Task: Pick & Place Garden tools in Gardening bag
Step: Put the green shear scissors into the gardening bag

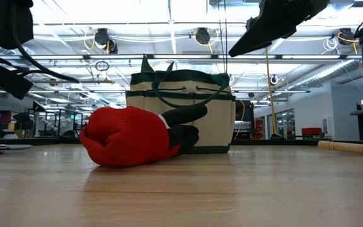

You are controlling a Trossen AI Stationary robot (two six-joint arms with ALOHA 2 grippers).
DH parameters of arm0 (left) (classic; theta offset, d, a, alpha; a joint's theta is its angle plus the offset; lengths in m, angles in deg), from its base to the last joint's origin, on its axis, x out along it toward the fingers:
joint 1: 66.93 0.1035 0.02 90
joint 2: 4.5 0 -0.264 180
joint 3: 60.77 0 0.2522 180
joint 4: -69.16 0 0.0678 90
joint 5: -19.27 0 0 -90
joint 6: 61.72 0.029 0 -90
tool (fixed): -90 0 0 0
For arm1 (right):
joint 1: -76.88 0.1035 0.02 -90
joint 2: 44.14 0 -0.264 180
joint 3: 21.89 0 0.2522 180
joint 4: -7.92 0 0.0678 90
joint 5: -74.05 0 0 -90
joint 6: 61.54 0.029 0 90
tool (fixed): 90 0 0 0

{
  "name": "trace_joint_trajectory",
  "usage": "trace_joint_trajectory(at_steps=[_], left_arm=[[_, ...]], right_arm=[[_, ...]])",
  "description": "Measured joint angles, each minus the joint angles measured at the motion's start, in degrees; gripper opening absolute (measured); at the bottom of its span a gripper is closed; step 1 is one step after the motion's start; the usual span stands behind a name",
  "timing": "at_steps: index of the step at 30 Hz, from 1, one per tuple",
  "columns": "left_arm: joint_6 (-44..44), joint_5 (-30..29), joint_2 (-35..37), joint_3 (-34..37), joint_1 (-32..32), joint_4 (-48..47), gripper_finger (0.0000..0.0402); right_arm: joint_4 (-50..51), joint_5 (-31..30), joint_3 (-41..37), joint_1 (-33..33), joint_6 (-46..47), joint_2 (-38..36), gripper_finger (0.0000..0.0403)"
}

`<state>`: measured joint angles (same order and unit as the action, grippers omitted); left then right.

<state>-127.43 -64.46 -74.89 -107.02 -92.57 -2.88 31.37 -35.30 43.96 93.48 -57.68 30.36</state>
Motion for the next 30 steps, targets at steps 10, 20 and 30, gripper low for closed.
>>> trace_joint_trajectory(at_steps=[10, 20, 30], left_arm=[[-2.13, -1.89, -0.05, 0.0, -1.12, 1.41, 0.0116], [-4.61, -2.65, -0.03, -0.1, -1.08, 1.49, 0.0004], [-6.59, -0.39, -0.11, -0.04, -1.09, 3.3, 0.0014]], right_arm=[[-0.03, 0.0, -0.02, 0.0, -0.02, 0.0, 0.0155], [-0.02, 0.01, -0.02, 0.0, -0.04, 0.0, 0.0155], [-0.04, 0.02, -0.02, -0.01, -0.22, 0.0, 0.0155]])
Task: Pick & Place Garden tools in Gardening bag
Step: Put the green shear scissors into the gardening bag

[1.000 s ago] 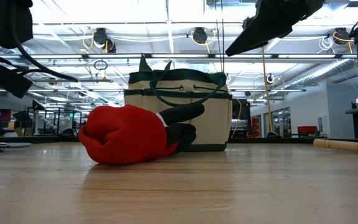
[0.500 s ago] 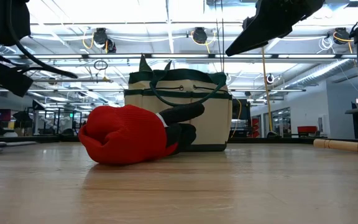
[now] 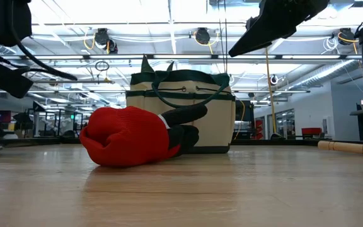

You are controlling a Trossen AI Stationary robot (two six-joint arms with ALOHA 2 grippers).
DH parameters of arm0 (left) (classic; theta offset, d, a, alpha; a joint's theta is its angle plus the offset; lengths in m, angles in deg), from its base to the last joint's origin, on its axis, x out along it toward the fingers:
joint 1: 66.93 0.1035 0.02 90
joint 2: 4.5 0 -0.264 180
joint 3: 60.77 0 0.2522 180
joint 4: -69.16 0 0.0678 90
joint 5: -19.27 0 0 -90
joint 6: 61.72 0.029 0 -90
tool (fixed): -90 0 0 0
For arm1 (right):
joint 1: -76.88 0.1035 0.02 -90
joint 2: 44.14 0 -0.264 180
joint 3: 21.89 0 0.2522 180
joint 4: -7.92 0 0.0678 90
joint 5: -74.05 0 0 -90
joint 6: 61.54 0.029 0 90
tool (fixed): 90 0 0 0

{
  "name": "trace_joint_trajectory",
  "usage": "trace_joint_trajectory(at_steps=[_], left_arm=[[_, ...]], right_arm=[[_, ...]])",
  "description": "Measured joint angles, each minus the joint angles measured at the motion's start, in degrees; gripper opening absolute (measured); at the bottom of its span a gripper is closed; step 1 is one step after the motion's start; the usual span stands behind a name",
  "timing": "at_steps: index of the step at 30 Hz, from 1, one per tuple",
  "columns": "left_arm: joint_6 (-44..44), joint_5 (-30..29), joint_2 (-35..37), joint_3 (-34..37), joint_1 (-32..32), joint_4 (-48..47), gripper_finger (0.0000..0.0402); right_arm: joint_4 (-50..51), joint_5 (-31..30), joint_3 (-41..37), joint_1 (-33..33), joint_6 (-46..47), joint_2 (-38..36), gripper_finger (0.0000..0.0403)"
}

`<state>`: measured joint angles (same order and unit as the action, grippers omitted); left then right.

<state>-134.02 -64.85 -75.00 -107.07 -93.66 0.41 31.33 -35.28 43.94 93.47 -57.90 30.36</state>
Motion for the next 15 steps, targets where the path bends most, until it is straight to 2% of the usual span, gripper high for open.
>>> trace_joint_trajectory(at_steps=[3, 11, 15], left_arm=[[0.05, 2.5, 0.02, 0.0, -0.03, 1.58, 0.0034], [0.11, 3.65, 0.07, -0.04, -0.03, 3.02, 0.0114], [-0.1, 4.63, 0.07, -0.13, -0.03, 4.18, 0.013]], right_arm=[[0.0, 0.0, 0.0, 0.01, -0.14, 0.0, 0.0155], [0.0, 0.0, 0.0, 0.0, -1.53, 0.0, 0.0155], [0.0, 0.0, 0.0, -0.01, -1.53, 0.0, 0.0155]])
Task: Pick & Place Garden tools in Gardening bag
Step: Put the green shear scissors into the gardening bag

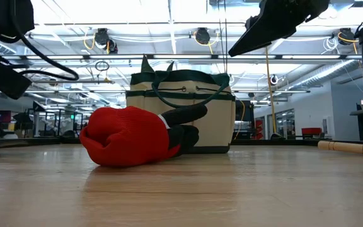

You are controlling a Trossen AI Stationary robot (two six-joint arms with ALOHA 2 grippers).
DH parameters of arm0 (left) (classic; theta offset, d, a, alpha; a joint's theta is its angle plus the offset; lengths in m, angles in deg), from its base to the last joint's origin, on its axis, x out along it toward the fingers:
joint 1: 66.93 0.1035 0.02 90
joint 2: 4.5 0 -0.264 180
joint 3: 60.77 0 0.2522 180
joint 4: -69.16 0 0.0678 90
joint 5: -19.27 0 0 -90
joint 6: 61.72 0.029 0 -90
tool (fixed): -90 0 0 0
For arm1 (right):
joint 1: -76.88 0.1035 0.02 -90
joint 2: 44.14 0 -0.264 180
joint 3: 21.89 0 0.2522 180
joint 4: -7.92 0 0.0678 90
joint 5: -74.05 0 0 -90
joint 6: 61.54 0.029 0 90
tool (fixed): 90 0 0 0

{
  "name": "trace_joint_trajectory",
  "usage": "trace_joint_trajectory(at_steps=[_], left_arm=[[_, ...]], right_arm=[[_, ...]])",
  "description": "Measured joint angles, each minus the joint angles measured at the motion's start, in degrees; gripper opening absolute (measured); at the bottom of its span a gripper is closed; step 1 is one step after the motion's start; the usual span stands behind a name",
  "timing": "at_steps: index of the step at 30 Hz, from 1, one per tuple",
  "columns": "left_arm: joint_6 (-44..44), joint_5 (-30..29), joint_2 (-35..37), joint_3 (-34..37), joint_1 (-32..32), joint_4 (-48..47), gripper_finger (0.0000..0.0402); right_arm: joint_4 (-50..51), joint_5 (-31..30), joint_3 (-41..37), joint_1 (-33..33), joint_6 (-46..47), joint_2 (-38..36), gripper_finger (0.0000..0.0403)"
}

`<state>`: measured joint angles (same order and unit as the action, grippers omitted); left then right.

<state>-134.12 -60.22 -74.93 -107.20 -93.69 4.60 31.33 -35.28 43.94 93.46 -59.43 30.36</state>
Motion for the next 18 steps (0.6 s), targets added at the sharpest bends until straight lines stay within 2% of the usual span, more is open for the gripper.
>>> trace_joint_trajectory(at_steps=[11, 18], left_arm=[[-0.21, -1.62, -0.1, -2.86, 0.01, 0.09, 0.0132], [-3.12, 1.73, -0.07, -2.93, -0.2, -4.66, 0.0132]], right_arm=[[0.0, 0.0, 0.0, 0.02, -1.46, 0.0, 0.0155], [0.02, 0.0, 0.0, 0.0, -1.49, 0.0, 0.0155]])
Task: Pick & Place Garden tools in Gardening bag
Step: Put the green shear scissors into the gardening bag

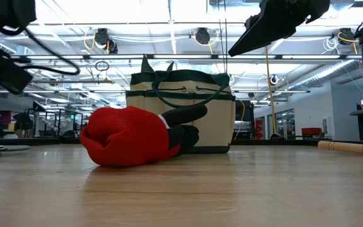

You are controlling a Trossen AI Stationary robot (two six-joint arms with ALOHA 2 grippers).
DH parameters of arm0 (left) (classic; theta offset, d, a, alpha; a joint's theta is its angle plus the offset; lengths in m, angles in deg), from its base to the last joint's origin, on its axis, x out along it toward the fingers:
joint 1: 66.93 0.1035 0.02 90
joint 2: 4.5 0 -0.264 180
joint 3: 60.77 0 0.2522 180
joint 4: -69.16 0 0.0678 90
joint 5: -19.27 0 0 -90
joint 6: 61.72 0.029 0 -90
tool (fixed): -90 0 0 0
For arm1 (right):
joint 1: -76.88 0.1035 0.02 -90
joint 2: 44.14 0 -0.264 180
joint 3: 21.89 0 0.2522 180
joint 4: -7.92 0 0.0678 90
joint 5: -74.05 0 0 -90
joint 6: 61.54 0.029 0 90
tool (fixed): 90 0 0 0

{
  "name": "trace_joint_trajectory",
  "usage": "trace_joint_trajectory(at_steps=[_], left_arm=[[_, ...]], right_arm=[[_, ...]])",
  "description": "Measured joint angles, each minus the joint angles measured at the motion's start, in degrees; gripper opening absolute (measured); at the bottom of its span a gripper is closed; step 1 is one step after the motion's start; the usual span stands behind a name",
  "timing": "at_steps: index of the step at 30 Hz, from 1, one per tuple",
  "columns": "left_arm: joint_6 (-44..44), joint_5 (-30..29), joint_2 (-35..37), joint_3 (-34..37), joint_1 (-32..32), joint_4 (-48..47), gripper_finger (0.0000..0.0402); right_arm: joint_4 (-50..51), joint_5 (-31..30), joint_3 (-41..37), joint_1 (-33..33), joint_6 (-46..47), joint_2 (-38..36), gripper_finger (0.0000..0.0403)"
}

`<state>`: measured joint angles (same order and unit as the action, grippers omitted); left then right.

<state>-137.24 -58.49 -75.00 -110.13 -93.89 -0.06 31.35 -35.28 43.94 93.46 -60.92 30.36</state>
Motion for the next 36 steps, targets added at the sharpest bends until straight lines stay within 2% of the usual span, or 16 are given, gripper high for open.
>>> trace_joint_trajectory(at_steps=[3, 12, 18, 24, 29, 36], left_arm=[[-0.64, -0.5, 0.0, 0.02, -0.47, -1.41, 0.0132], [-5.58, -5.06, 0.02, 1.74, -4.03, 5.34, 0.0132], [-8.68, -4.79, 0.0, 3.37, -6.62, 6.18, 0.0131], [-10.13, -4.81, 0.0, 3.39, -7.17, 6.6, 0.0131], [-10.24, -8.67, 0.0, 3.39, -7.32, 6.6, 0.0131], [-11.45, -9.34, 0.02, 4.65, -8.23, 6.56, 0.0131]], right_arm=[[0.0, 0.0, 0.0, 0.0, 0.0, 0.02, 0.0155], [-2.62, 0.06, -2.8, 0.0, 0.15, 0.07, 0.0155], [-5.79, 0.04, -5.01, 0.02, 0.16, 0.07, 0.0155], [-8.61, 0.1, -5.72, 0.01, 0.07, 0.07, 0.0155], [-8.61, 0.11, -5.73, 0.02, 0.18, 0.07, 0.0155], [-8.59, 0.13, -5.73, 0.02, 0.64, 0.07, 0.0155]])
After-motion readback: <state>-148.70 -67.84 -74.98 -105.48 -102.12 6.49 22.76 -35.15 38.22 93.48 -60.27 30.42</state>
